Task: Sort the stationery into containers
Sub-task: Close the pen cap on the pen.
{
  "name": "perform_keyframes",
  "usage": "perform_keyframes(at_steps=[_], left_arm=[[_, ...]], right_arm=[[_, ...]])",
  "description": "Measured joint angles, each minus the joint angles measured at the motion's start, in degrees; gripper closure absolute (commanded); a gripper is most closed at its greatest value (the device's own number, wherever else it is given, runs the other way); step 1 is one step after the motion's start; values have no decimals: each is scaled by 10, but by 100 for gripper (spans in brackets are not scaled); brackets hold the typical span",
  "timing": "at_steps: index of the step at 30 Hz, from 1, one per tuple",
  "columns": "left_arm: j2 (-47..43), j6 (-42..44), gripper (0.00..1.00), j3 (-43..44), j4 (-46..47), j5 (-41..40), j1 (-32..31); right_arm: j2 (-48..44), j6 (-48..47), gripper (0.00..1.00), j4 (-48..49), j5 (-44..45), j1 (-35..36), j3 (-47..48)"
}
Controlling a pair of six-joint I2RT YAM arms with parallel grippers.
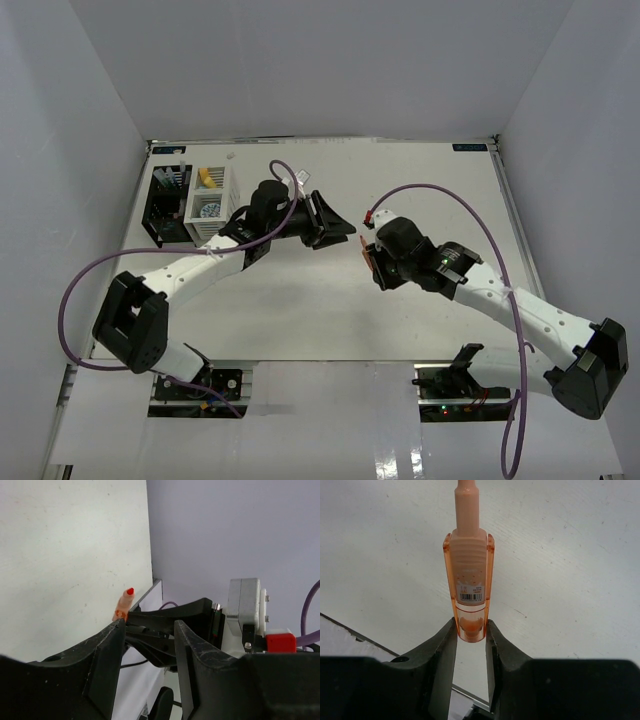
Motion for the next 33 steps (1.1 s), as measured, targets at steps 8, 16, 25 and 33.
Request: perform_keyframes(at_steps=[8, 16, 25, 33], left_arm=[[1, 57, 47, 18, -49, -40, 12], [34, 121, 46, 52, -83, -51, 12], [55, 182, 46, 96, -94, -56, 9], [55, 205, 46, 104, -84, -54, 9]], right_arm=[[-10, 0, 92, -1, -5, -2, 4], [-15, -5, 92, 3, -30, -2, 58], [-3, -13, 92, 17, -63, -2, 73], [17, -20, 92, 22, -73, -2, 73]])
